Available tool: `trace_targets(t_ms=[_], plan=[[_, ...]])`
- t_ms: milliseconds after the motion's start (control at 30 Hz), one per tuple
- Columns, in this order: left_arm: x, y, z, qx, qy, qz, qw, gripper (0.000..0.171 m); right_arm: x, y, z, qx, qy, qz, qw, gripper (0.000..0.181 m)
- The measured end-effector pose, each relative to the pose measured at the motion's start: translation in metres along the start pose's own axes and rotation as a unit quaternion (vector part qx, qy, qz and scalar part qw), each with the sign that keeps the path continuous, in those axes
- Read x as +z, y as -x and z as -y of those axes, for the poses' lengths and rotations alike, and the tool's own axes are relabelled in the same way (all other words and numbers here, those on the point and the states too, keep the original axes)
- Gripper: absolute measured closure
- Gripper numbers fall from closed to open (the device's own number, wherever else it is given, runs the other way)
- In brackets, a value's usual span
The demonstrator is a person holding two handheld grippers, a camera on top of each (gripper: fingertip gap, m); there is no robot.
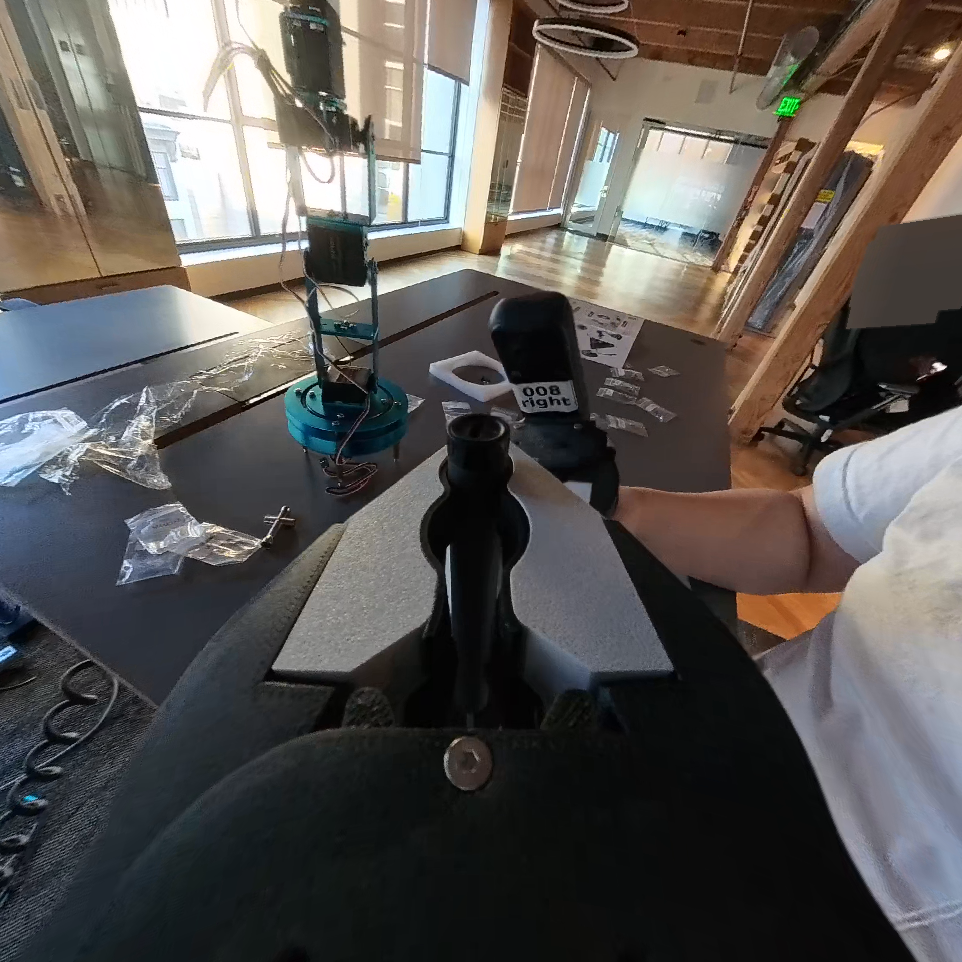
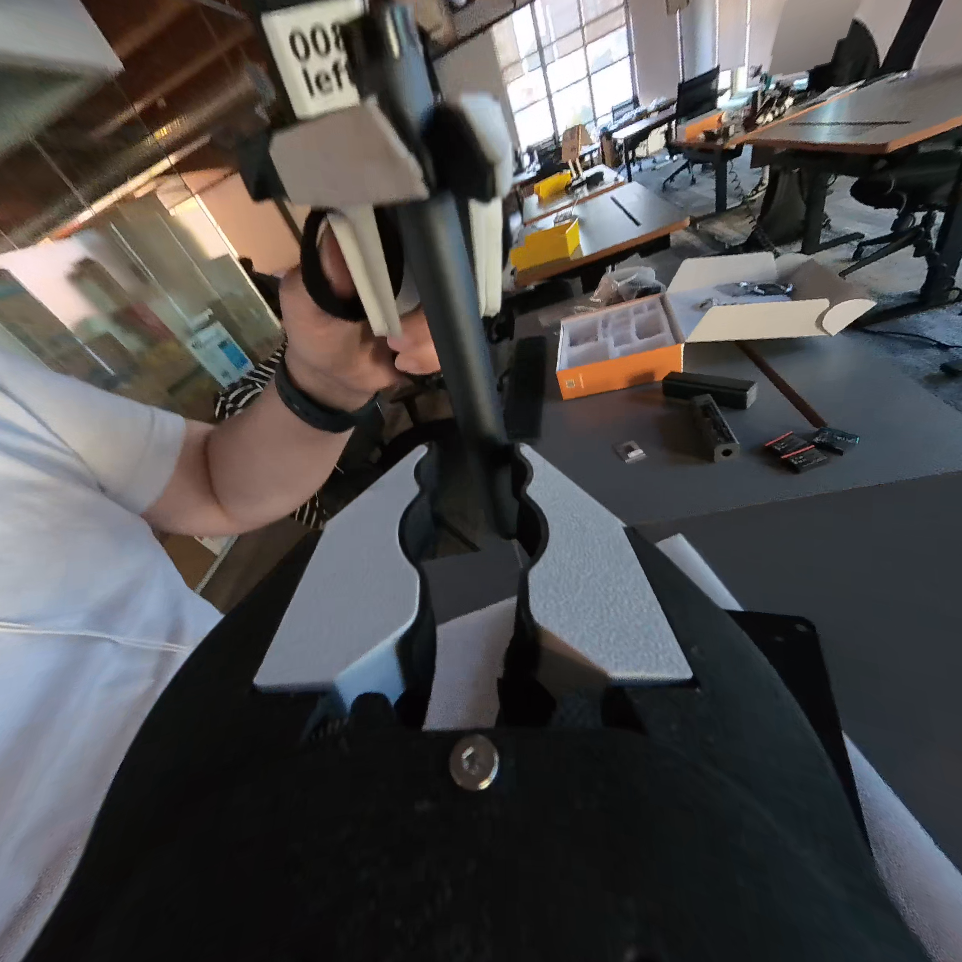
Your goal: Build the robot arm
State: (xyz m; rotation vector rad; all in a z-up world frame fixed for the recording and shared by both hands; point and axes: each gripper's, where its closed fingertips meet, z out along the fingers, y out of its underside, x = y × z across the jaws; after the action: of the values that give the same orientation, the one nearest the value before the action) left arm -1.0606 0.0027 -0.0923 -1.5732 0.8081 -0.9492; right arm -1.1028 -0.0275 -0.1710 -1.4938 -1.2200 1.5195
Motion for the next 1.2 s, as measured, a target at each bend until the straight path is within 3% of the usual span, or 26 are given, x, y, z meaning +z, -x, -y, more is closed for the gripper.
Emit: trace_targets(t_ms=[100, 500, 1200], plan=[[0.002, -0.002, 0.000, 0.004, 0.002, 0.000, 1.000, 0.164, -0.001, -0.002, 0.003, -0.009, 0.000, -0.008, 1.000, 0.164], [0.001, -0.004, 0.000, 0.001, -0.006, 0.001, 1.000, 0.163, 0.001, -0.002, 0.002, -0.079, 0.018, -0.041, 0.996, 0.167], [0.000, 0.001, -0.021, 0.010, 0.001, 0.008, 1.000, 0.163, 0.006, -0.012, -0.017, -0.082, 0.042, -0.048, 0.995, 0.166]])
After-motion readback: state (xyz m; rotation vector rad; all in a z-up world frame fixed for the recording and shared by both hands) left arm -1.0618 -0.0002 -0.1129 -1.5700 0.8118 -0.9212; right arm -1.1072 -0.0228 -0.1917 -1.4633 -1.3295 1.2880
